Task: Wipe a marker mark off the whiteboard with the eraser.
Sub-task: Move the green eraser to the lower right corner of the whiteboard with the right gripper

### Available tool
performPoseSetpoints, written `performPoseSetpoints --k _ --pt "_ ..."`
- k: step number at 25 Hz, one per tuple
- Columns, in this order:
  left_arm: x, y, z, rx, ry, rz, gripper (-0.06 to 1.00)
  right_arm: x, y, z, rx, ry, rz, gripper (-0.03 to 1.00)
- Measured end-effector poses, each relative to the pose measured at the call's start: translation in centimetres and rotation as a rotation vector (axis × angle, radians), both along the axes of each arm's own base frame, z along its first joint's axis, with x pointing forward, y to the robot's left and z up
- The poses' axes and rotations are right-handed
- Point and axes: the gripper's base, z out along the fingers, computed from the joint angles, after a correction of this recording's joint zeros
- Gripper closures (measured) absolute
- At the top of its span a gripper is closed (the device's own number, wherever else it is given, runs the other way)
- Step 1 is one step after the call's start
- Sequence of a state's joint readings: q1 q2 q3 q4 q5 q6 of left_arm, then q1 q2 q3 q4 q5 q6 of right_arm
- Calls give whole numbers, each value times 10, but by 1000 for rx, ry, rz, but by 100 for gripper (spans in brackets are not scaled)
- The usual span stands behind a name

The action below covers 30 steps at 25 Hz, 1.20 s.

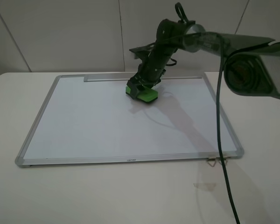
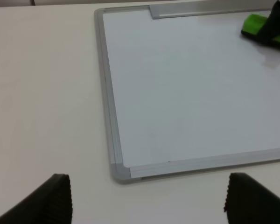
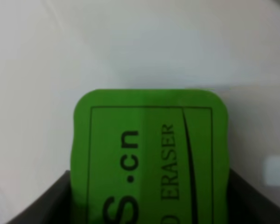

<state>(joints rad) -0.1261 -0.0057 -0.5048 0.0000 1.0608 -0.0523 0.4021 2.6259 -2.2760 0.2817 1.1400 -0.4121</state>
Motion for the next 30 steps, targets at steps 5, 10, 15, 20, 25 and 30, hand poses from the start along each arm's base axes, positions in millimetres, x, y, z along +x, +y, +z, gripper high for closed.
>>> performPoseSetpoints --k 5,10,15,20,25,30 --pt "0 0 0 0 0 0 26 -1 -21 14 -123 35 -125 38" --pt "0 0 0 0 0 0 26 -8 -57 38 -228 29 -226 38" --pt "0 0 0 0 0 0 26 -32 -109 59 -235 23 -348 38" --pt "0 0 0 0 0 0 26 -63 -170 81 -168 -94 -562 38" --pt "0 0 0 0 0 0 26 -99 -199 105 -86 -236 -714 38" --pt "0 0 0 0 0 0 26 -134 -202 94 -94 -218 -724 38"
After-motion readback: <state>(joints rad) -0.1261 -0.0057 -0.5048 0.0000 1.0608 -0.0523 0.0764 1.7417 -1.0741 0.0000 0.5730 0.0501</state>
